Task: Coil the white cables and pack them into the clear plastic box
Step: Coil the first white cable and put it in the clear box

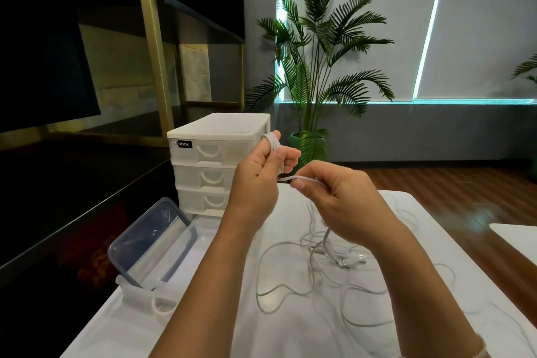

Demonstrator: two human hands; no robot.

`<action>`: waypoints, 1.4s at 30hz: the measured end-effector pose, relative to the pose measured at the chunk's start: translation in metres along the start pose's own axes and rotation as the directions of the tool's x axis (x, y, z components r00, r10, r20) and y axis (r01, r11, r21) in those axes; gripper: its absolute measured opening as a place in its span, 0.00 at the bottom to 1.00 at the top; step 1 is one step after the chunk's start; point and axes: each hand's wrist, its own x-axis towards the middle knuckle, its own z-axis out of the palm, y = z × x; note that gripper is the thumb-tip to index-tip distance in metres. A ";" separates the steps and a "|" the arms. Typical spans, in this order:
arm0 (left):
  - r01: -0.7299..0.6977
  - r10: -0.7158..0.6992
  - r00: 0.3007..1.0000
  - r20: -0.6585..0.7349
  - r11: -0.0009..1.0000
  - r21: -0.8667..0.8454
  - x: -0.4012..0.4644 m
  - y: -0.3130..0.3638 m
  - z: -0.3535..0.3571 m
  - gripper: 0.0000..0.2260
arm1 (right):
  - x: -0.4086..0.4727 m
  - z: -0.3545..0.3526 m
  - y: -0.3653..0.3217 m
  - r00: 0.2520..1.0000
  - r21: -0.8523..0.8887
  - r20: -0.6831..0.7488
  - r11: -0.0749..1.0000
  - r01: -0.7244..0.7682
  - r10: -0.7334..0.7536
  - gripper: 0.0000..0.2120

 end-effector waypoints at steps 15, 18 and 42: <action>-0.064 0.006 0.956 0.292 0.980 0.188 -0.007 -0.007 0.008 0.14 | 0.000 -0.009 0.005 0.982 -0.135 -0.177 0.990 0.038 -0.062 0.04; -0.051 -0.023 0.936 0.352 0.979 0.199 -0.006 -0.006 0.007 0.17 | 0.000 -0.012 0.003 0.974 -0.186 -0.203 0.980 0.067 -0.105 0.08; -0.077 0.042 0.994 0.104 0.931 0.356 -0.003 -0.008 0.007 0.13 | 0.003 -0.020 0.019 0.917 -0.049 -0.361 0.979 -0.200 0.169 0.09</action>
